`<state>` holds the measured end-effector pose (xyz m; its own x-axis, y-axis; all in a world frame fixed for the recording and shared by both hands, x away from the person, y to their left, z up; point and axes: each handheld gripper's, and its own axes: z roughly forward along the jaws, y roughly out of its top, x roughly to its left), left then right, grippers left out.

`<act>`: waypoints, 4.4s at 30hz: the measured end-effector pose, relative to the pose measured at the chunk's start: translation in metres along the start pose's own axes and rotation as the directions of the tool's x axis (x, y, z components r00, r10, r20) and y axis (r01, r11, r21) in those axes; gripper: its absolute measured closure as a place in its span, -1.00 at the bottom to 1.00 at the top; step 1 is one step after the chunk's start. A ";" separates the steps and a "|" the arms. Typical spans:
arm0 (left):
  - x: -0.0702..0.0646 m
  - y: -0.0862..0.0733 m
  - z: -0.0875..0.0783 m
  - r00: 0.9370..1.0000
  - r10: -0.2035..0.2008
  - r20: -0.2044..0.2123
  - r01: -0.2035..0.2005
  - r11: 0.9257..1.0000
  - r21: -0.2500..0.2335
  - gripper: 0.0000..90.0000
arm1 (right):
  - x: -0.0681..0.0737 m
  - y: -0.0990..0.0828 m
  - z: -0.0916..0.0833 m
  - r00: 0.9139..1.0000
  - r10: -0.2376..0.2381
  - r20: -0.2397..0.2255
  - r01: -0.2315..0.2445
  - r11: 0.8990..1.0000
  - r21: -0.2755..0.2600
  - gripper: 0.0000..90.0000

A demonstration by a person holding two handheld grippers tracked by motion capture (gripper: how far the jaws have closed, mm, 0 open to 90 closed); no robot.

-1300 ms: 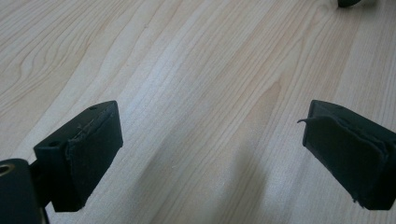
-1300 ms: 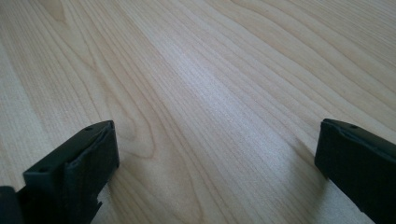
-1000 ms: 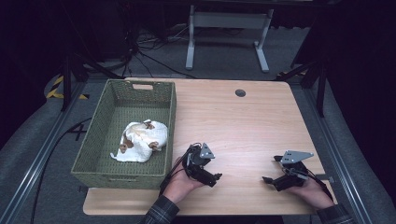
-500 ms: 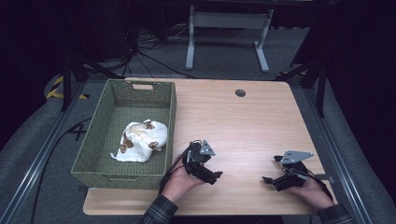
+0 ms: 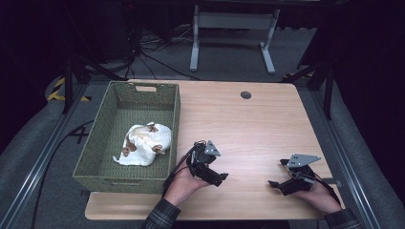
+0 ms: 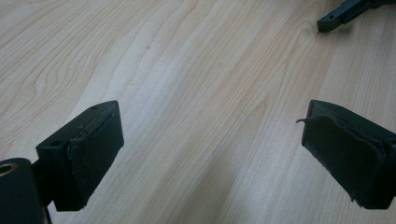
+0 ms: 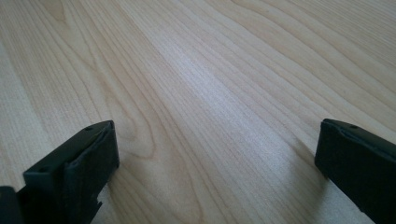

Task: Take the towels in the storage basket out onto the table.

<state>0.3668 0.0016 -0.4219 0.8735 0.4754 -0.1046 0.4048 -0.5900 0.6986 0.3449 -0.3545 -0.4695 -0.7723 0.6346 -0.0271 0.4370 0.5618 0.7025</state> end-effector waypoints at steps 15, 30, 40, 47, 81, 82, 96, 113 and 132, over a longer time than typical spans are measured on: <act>0.001 0.012 -0.011 1.000 -0.006 0.001 0.006 1.000 -0.002 -0.85 | 0.000 0.000 0.000 1.000 0.000 0.000 0.000 1.000 0.000 -1.00; 0.004 0.025 -0.021 1.000 0.008 0.002 -0.008 1.000 -0.003 -0.84 | 0.000 0.000 0.000 1.000 -0.003 -0.002 0.003 1.000 0.000 -1.00; 0.009 0.033 -0.034 1.000 0.015 0.006 -0.015 1.000 -0.013 -0.84 | 0.000 0.000 0.000 1.000 -0.003 -0.003 0.003 1.000 0.000 -1.00; 0.016 0.038 -0.045 1.000 0.010 0.006 -0.010 1.000 -0.022 -0.84 | -0.001 0.000 0.000 1.000 -0.006 -0.003 0.006 1.000 0.000 -1.00; 0.055 0.033 -0.096 0.997 -0.043 -0.071 0.040 0.998 -0.042 -0.81 | -0.001 0.000 0.000 1.000 -0.007 -0.005 0.007 1.000 0.001 -1.00; 0.056 0.032 -0.098 0.996 -0.050 -0.074 0.047 0.998 -0.044 -0.81 | -0.001 0.000 0.000 1.000 -0.008 -0.004 0.008 1.000 0.000 -1.00; 0.072 0.016 -0.120 0.986 -0.090 -0.137 0.084 0.995 -0.051 -0.81 | -0.001 0.000 0.000 1.000 -0.009 -0.004 0.009 1.000 0.000 -1.00; 0.096 -0.010 -0.146 0.959 -0.173 -0.222 0.163 0.985 -0.063 -0.81 | -0.001 0.000 0.000 1.000 -0.008 -0.005 0.008 1.000 0.000 -1.00; 0.118 -0.039 -0.154 0.923 -0.244 -0.296 0.245 0.969 -0.034 -0.81 | -0.001 0.000 0.000 1.000 -0.009 -0.004 0.009 1.000 0.000 -1.00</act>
<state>0.4124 0.1814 -0.3521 0.6279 0.7762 -0.0572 0.5969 -0.4330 0.6755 0.3456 -0.3548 -0.4694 -0.7780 0.6275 -0.0306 0.4300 0.5674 0.7022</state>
